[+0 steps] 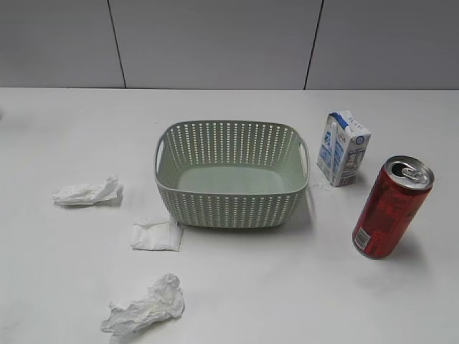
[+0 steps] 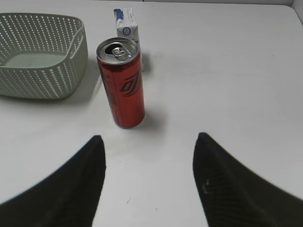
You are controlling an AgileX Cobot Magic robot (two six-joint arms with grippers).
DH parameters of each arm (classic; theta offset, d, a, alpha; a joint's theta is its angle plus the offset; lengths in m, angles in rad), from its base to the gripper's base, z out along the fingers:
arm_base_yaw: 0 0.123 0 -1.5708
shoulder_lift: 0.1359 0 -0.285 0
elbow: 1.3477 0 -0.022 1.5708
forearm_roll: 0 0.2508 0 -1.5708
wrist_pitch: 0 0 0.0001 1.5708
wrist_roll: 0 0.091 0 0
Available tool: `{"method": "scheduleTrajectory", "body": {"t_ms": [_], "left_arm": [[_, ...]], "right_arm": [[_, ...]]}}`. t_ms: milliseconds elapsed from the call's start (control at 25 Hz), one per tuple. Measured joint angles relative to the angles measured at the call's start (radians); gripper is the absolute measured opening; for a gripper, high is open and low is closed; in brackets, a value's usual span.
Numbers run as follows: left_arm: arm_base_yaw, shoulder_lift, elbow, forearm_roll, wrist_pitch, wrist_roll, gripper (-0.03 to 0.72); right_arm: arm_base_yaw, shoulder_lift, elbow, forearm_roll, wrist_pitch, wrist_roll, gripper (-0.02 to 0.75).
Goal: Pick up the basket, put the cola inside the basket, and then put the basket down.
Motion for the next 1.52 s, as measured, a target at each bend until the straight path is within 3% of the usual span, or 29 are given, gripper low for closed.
{"method": "scheduleTrajectory", "body": {"t_ms": [1520], "left_arm": [[0.0, 0.0, 0.0, 0.0, -0.001, 0.005, 0.251]], "right_arm": [[0.0, 0.0, 0.0, 0.0, 0.0, 0.0, 0.446]]}}
